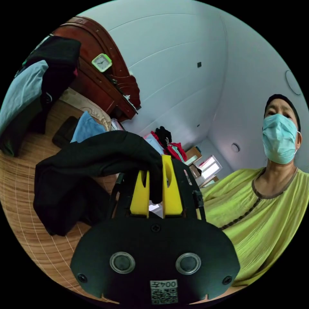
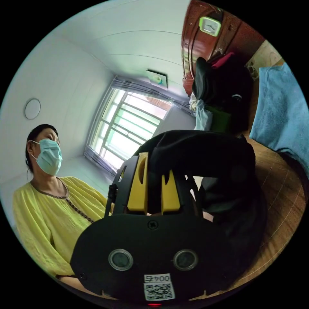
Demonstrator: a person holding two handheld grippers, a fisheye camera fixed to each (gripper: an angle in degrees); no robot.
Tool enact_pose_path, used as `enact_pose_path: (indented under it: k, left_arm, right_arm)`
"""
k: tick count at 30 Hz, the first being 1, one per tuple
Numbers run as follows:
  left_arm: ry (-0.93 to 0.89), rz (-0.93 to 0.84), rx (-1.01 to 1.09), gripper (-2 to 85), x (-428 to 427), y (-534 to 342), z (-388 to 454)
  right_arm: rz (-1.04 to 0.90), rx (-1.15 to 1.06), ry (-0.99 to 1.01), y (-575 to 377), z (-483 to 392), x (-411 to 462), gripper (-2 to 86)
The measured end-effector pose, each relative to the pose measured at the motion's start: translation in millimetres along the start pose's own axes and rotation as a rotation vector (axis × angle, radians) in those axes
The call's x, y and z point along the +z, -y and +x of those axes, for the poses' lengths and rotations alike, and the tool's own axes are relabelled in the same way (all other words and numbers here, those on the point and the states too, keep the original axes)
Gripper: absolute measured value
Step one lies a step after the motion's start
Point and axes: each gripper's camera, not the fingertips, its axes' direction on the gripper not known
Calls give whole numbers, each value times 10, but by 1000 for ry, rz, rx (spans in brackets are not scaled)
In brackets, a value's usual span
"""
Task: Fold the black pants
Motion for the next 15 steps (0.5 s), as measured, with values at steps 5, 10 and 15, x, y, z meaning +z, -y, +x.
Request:
enact_pose_path:
  k: [5, 10, 15]
  left_arm:
    - [34, 52, 36, 83, -599, -483, 717]
    - [195, 296, 186, 98, -1917, -678, 1650]
    - [449, 612, 272, 133, -3440, -1187, 2552]
  right_arm:
    - [30, -97, -43, -554, -830, 322, 51]
    - [-181, -381, -35, -103, -2080, 1799, 50]
    - [-304, -573, 28, 217, -3355, 3637, 66]
